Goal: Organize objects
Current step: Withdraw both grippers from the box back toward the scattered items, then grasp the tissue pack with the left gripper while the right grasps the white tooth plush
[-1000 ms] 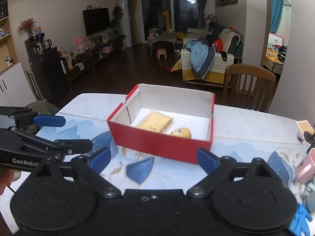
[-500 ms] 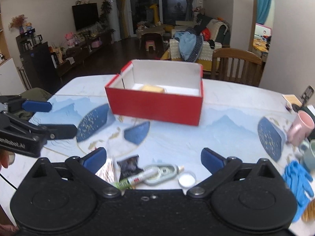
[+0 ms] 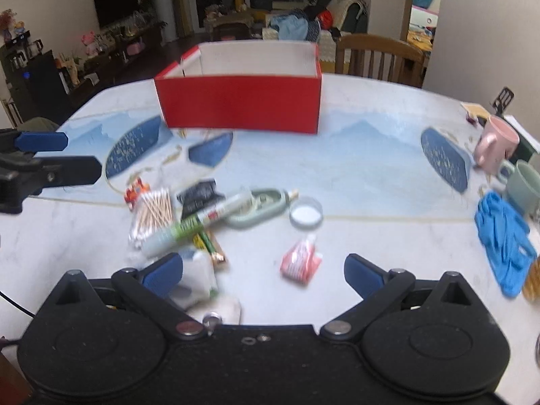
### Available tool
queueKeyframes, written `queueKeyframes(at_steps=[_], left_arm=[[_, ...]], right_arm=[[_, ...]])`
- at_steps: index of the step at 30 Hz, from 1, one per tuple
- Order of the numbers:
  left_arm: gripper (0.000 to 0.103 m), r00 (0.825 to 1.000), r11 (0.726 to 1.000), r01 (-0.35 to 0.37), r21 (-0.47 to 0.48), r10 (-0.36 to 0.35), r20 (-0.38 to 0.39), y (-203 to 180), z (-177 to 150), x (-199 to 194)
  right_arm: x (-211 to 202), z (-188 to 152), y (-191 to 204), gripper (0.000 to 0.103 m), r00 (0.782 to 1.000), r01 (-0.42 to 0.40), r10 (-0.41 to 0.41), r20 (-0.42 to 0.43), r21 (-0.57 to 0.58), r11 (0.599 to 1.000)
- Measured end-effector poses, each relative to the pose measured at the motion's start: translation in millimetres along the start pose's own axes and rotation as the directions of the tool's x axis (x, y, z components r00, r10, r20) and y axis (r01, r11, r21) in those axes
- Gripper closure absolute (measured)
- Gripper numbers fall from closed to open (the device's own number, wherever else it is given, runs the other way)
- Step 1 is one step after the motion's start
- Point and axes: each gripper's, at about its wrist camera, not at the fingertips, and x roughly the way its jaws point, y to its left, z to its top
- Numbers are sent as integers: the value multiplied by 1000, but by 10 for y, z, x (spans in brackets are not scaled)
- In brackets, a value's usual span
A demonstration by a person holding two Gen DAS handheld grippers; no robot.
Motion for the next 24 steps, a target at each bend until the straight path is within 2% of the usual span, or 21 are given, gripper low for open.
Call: queueKeyframes(at_steps=[3,6,9,16,19,24], left_arm=[[0,1000,999,8,40,-7,-21,-39,-119,42],[0,998,996,48,72,-45,-51,-62,-235,89],[0,997,992,50,118,-42,-65,-108,-335,136],[0,982,987,98,125,-76,-172,-131,-534,352],[0,980,982,114,148,-87,-181,-160,-609,395],[1,973,972,141,187,-101,-208,-223,-708,475]], right_arm=[[60,-120,-3,1,1000,3,-3,-21,11,1000],[99,-218,18,1,999,-4,4,-39,7,1000],[154,-291,67,1,998,-10,9,-65,-2,1000],[329,-443,179,4,994,-8,1,-112,-61,998],[392,-475,198,5,992,-15,7,-126,-67,998],[463,-487,268,12,991,-28,12,-136,-115,993]])
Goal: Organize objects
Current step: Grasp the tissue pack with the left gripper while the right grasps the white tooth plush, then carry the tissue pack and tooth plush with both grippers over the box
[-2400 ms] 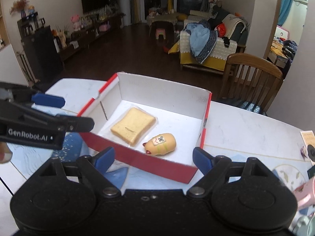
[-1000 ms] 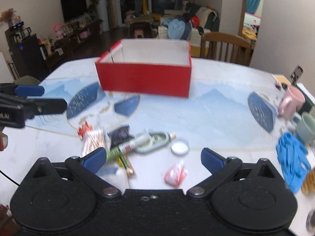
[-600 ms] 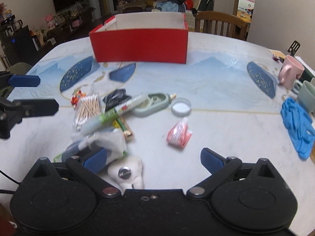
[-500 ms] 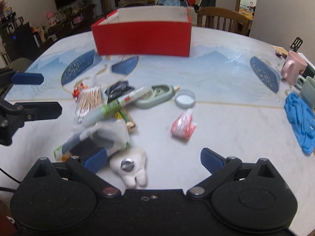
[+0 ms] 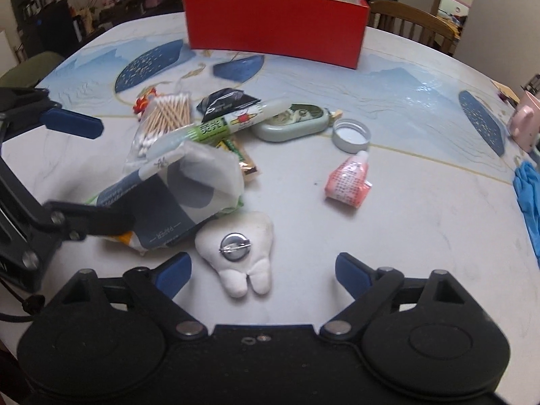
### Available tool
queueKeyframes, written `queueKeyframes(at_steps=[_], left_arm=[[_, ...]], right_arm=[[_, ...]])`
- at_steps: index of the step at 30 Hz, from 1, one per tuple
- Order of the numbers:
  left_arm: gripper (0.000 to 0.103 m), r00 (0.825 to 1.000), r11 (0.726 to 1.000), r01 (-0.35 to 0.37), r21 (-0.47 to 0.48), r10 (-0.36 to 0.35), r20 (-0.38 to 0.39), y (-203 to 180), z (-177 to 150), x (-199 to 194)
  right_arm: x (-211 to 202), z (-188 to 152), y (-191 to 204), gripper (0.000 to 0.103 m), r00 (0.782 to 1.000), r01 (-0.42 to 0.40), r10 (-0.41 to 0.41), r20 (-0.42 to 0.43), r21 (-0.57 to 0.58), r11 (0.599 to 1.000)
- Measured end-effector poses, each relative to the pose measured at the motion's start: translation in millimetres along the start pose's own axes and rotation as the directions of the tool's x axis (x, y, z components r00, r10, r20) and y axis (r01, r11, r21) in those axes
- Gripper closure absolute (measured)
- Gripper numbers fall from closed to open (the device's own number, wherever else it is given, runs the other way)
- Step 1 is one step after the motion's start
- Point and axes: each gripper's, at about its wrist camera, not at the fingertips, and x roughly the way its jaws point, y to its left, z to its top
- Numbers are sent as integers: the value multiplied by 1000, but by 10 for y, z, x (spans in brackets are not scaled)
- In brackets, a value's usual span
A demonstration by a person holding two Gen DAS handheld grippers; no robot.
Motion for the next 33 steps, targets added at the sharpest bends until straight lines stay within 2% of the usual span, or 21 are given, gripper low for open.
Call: queueKeyframes(at_steps=[5,7,13,16,18,20,24,33], left_arm=[[2,1000,999,7,31,-6,-16,-66,-39,69],[6,1000,999,14,43,-13,-19,-95,-38,82],[41,999,995,24,95,-20,-41,-183,-38,129],[54,999,993,26,112,-22,-37,-210,-18,120],[68,999,994,40,104,-37,-34,-200,1,105],[71,999,994,41,102,-38,-34,-199,18,100],[82,999,995,42,95,-40,-26,-197,44,83],[87,997,995,79,-66,-78,23,53,285,-83]], right_arm=[[34,14,46,18,1000,-8,8,0,-41,999],[53,21,60,22,1000,-14,14,-4,-53,998],[109,55,72,30,999,-30,29,-15,-63,998],[113,86,47,38,998,-56,55,-19,-43,998],[110,101,41,44,998,-61,60,-19,-38,997],[97,117,34,53,998,-69,68,-18,-29,997],[48,160,3,54,998,-67,66,-8,-13,998],[-179,448,-139,55,997,-76,76,12,42,996]])
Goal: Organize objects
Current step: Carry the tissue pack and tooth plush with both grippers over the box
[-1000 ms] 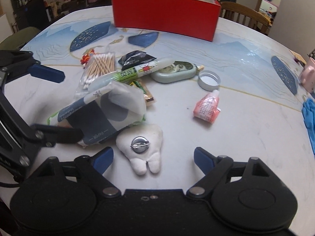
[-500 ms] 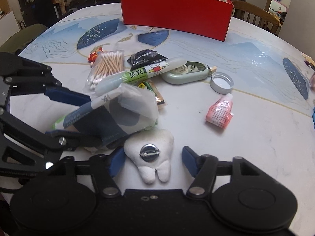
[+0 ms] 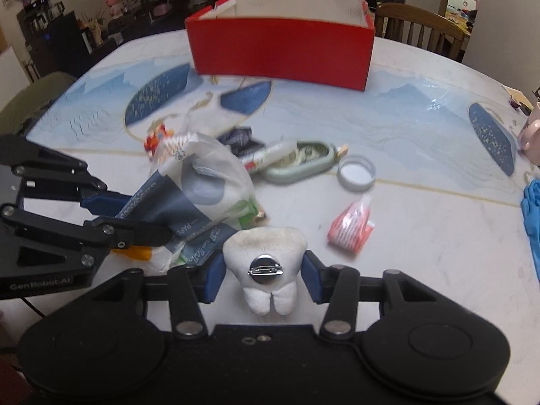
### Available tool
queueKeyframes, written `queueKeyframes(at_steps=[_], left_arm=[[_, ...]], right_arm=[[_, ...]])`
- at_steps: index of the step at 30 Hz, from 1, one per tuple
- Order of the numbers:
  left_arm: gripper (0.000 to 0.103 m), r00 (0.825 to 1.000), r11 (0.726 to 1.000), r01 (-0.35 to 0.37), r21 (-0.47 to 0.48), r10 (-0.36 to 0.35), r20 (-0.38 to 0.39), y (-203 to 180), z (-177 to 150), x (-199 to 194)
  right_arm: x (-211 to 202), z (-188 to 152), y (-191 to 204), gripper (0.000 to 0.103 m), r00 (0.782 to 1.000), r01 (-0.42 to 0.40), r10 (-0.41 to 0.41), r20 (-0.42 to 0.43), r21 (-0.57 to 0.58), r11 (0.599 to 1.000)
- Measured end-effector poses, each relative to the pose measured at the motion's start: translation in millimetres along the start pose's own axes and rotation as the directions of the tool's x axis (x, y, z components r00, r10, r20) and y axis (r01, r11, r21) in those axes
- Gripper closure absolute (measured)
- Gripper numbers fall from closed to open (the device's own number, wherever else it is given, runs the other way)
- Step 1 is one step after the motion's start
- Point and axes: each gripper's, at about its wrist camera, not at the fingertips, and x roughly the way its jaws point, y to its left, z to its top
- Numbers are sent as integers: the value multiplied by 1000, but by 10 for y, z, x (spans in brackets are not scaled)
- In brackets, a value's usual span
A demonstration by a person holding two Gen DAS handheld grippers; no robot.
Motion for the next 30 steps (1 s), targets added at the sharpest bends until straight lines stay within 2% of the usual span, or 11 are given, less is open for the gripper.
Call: queueKeyframes(at_steps=[8,16,30], left_arm=[[87,996,994,-9,-111,19,90,147,342,-277],[87,988,981,-55,-184,81,133,312,671,-457],[87,959,959,-138,-246,191,207,618,1324,-541]], right_arm=[[-263,449,-56,55,997,-28,26,68,17,999],[-410,943,-100,55,991,-45,45,123,-1,999],[-435,1666,-134,55,976,-39,59,209,-97,995]])
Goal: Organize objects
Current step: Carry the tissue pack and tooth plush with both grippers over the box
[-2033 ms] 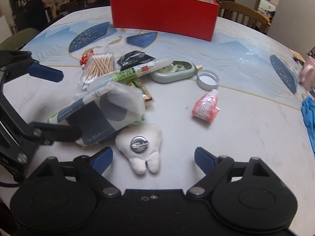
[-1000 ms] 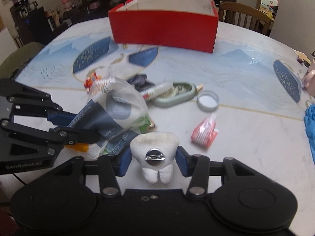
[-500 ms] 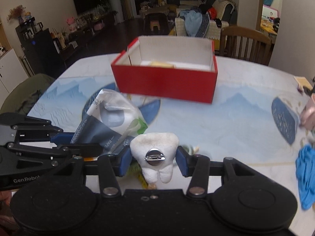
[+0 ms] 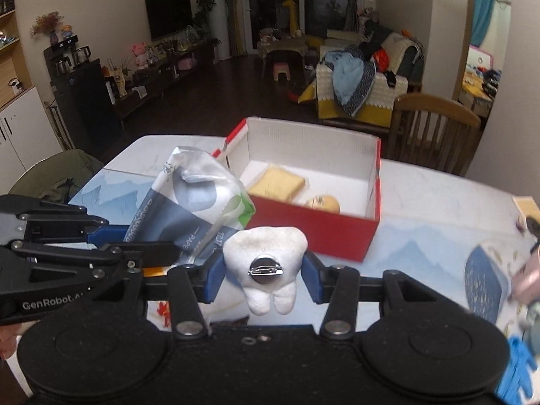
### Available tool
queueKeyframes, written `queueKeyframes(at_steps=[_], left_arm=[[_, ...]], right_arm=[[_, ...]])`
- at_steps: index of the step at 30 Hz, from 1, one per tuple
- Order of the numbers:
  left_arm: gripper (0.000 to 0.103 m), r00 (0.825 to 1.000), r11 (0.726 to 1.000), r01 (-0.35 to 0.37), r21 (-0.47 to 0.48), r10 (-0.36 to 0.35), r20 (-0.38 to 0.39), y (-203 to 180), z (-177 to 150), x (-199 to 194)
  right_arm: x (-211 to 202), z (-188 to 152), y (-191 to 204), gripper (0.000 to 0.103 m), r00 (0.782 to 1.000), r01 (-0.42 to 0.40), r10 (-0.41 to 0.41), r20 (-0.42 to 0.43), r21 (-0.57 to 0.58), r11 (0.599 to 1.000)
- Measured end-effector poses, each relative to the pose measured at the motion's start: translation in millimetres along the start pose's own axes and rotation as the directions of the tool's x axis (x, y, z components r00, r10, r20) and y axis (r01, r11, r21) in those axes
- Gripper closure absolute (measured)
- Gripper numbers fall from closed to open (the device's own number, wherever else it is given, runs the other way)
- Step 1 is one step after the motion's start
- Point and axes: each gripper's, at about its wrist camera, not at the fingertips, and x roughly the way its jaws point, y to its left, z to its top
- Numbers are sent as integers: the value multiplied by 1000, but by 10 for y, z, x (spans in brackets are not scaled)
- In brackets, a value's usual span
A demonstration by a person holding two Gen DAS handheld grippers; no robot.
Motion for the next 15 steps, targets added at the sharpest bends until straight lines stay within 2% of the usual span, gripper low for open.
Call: queueKeyframes(at_steps=[10,15], left_arm=[[86,998,997,-66,-37,66,23,154,421,324],[86,992,991,-127,-36,128,15,220,587,608]], right_arm=[[277,426,-188,55,999,8,-6,35,-46,999],[519,516,-280,55,999,32,-30,36,-59,998]])
